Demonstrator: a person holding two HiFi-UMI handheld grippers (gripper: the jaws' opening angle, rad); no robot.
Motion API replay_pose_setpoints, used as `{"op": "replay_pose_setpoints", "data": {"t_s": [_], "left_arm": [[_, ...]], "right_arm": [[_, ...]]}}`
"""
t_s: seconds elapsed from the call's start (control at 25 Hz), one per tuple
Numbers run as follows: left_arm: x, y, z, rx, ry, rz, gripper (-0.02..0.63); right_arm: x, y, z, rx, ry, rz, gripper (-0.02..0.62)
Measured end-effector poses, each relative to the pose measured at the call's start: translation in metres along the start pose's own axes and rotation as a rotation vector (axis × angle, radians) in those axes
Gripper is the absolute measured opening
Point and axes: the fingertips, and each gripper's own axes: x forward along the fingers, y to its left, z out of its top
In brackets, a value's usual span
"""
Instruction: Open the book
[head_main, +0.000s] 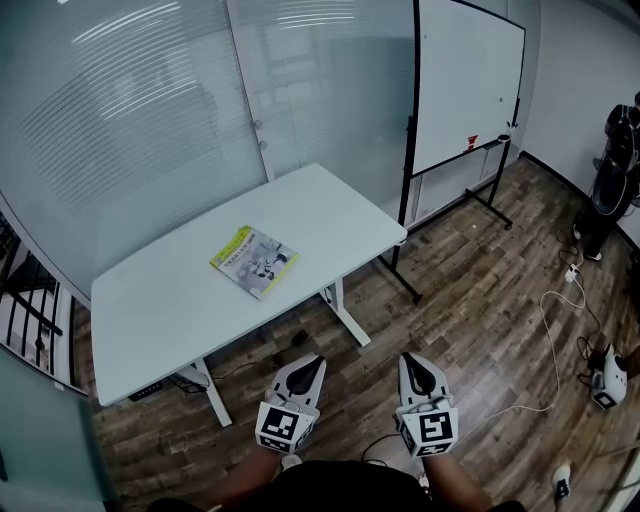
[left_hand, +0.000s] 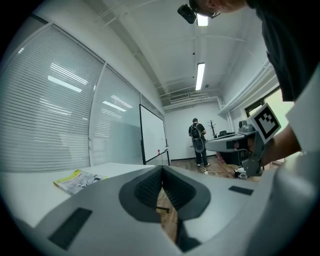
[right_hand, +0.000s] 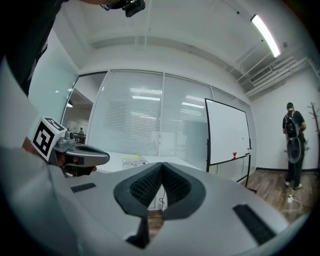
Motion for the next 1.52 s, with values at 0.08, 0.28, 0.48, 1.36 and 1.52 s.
{"op": "replay_pose_setpoints", "data": {"t_s": [0.08, 0.28, 0.48, 1.36, 1.52], "left_arm": [[0.004, -0.005, -0.004, 0.000, 0.012, 0.019, 0.015], [0.012, -0.015, -0.010, -0.002, 0.035, 0.070, 0.015], [0.015, -0.012, -0.017, -0.011, 0.065, 0.093, 0.015], [0.063, 0.151, -0.032, -0.036, 0.092, 0.153, 0.015], [0.066, 0.180, -0.038, -0.047, 0.100, 0.160, 0.015]], "right_arm": [[-0.002, -0.011, -0.004, 0.014, 0.000, 0.008, 0.006], [-0.002, -0.032, -0.018, 0.037, 0.010, 0.044, 0.006], [0.011, -0.032, -0.017, 0.044, 0.034, 0.103, 0.007], [0.205, 0.037, -0.042, 0.045, 0.106, 0.246, 0.006], [0.234, 0.050, -0.040, 0.038, 0.114, 0.255, 0.006]]}}
